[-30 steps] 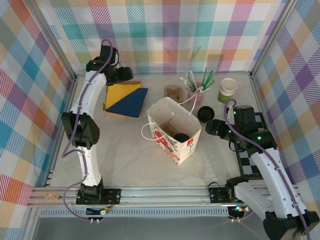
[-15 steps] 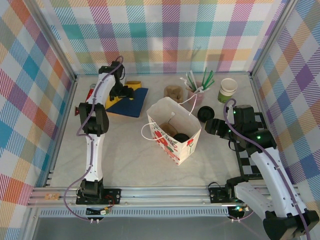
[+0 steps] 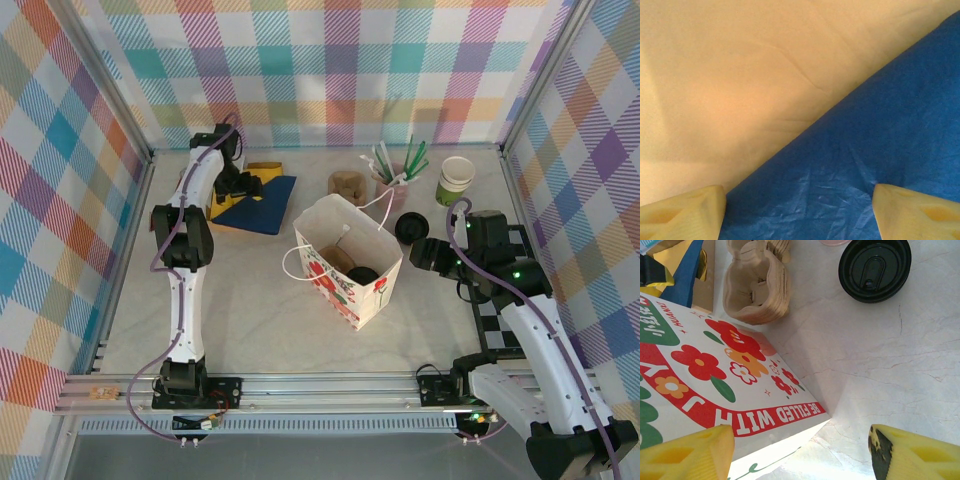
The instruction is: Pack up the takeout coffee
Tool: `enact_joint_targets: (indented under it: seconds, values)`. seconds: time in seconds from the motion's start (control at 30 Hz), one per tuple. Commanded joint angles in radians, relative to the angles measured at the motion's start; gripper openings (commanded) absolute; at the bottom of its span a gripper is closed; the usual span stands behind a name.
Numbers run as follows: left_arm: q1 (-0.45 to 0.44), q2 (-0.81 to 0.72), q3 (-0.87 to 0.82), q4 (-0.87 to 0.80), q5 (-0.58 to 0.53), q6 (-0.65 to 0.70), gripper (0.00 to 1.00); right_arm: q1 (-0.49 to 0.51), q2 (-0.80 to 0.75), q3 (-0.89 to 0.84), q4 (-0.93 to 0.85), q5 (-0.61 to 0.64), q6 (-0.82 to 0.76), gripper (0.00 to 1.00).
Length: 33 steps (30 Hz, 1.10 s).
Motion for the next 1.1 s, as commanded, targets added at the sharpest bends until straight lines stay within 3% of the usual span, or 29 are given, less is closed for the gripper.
enact_joint_targets:
  seconds: [0.0,0.1,0.27,0.63,0.7,0.8,0.83,1.07]
  values:
    - [0.002,0.003,-0.005,-0.004,0.032,0.011,0.73,-0.005,-0.009,-0.008,0.009,-0.012,-0.011,0.71]
    - [0.002,0.003,-0.005,-0.006,0.038,0.008,0.61,-0.006,-0.01,-0.008,0.008,-0.013,-0.012,0.71]
    - [0.002,-0.003,-0.004,-0.014,0.045,0.01,0.32,-0.006,-0.016,-0.004,0.001,-0.008,-0.013,0.71]
    - [0.001,-0.035,-0.022,-0.015,0.06,0.011,0.09,-0.007,-0.028,-0.009,-0.002,-0.005,-0.013,0.71]
    - [0.001,-0.043,-0.02,-0.013,0.04,0.014,0.16,-0.006,-0.029,-0.01,-0.002,-0.005,-0.013,0.71]
    - [0.005,-0.055,-0.02,-0.008,0.02,0.014,0.52,-0.006,-0.03,-0.009,-0.006,-0.004,-0.015,0.71]
    - [0.007,-0.057,-0.018,-0.006,0.023,0.013,0.59,-0.007,-0.03,-0.009,-0.006,-0.002,-0.014,0.71]
    - [0.011,-0.049,-0.019,-0.003,0.035,0.026,0.73,-0.006,-0.027,-0.01,-0.002,-0.002,-0.015,0.71]
